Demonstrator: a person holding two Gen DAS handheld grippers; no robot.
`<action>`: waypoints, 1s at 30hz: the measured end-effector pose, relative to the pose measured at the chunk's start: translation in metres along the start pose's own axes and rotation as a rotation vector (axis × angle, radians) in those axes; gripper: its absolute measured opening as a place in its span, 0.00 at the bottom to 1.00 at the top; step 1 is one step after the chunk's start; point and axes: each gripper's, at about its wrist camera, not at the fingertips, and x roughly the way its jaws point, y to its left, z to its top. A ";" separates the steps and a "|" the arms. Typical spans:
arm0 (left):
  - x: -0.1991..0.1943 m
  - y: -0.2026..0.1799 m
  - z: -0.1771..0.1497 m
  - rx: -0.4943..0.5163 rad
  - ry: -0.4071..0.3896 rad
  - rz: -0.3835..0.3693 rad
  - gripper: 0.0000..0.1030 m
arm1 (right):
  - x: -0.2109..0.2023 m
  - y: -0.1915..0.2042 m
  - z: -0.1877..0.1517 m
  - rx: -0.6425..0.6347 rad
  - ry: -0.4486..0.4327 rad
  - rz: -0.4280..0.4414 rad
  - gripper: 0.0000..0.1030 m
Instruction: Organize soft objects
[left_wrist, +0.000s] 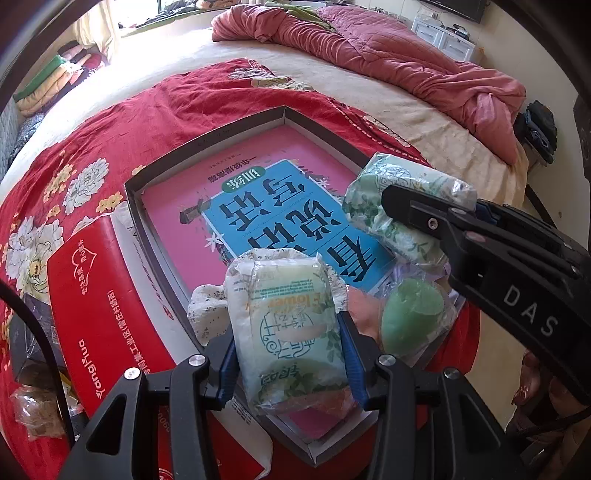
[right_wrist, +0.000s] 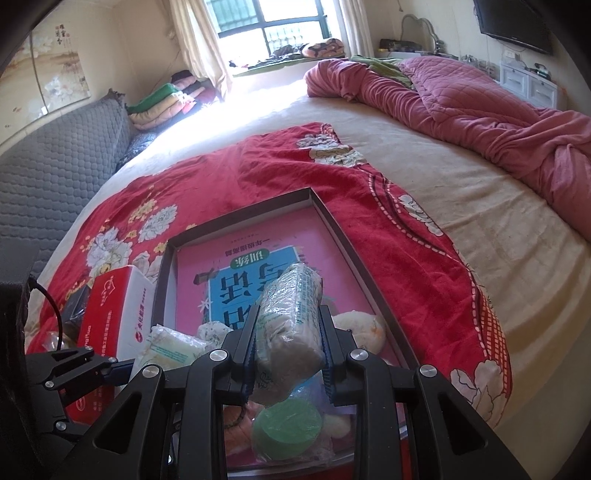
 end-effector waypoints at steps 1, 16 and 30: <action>0.000 0.000 0.000 0.000 0.000 -0.001 0.47 | 0.002 0.002 0.000 -0.012 0.007 0.003 0.28; 0.002 -0.002 0.001 0.019 -0.009 0.011 0.47 | 0.026 0.004 -0.009 -0.028 0.081 -0.009 0.30; 0.002 -0.002 0.001 0.019 -0.019 0.001 0.47 | 0.026 0.004 -0.009 -0.045 0.067 -0.021 0.37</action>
